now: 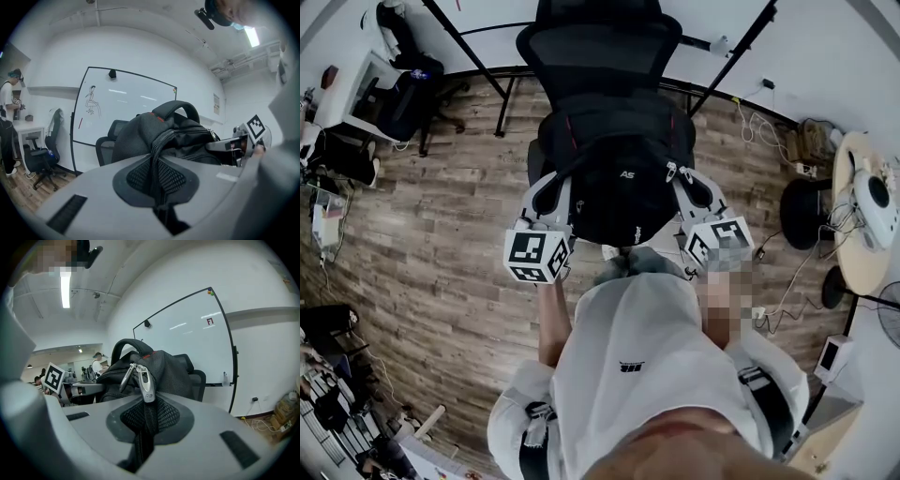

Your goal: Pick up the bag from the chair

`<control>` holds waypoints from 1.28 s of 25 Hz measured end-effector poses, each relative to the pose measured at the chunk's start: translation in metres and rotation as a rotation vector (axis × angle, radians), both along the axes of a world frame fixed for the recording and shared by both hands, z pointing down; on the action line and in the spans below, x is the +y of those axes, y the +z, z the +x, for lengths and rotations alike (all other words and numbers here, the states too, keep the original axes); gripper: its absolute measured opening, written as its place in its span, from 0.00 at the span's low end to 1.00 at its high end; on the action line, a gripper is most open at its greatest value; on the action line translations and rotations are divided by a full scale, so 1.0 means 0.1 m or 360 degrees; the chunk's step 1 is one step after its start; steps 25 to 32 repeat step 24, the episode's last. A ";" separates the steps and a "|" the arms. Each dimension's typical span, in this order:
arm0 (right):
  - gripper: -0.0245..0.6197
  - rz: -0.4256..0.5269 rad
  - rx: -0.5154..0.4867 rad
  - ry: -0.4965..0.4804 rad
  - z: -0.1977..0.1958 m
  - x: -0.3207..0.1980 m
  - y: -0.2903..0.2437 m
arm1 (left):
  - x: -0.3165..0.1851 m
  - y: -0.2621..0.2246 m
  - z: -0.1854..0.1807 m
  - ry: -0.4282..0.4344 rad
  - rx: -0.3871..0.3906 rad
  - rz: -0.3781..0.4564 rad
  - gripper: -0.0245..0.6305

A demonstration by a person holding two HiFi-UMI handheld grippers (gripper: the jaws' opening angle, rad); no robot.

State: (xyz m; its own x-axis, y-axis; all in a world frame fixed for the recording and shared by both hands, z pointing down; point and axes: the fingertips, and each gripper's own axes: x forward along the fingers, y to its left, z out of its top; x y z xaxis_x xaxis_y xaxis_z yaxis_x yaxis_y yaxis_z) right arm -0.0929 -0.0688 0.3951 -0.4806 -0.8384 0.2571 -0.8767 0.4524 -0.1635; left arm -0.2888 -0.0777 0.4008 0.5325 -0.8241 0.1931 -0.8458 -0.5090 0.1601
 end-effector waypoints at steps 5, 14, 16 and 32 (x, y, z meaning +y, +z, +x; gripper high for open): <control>0.06 0.0018 0.0006 -0.0020 0.03 0.22 -0.05 | 0.23 -0.05 0.04 0.0000 -0.0019 0.0012 0.07; 0.06 0.0013 0.0011 -0.0047 0.03 0.31 -0.03 | 0.39 -0.01 0.04 -0.0022 -0.0015 -0.0021 0.07; 0.06 0.0011 0.0017 -0.0049 0.03 0.30 -0.06 | 0.39 -0.03 0.04 -0.0022 -0.0014 -0.0024 0.07; 0.06 0.0022 0.0029 -0.0044 -0.02 0.22 -0.06 | 0.31 -0.05 -0.01 -0.0011 -0.0025 -0.0008 0.07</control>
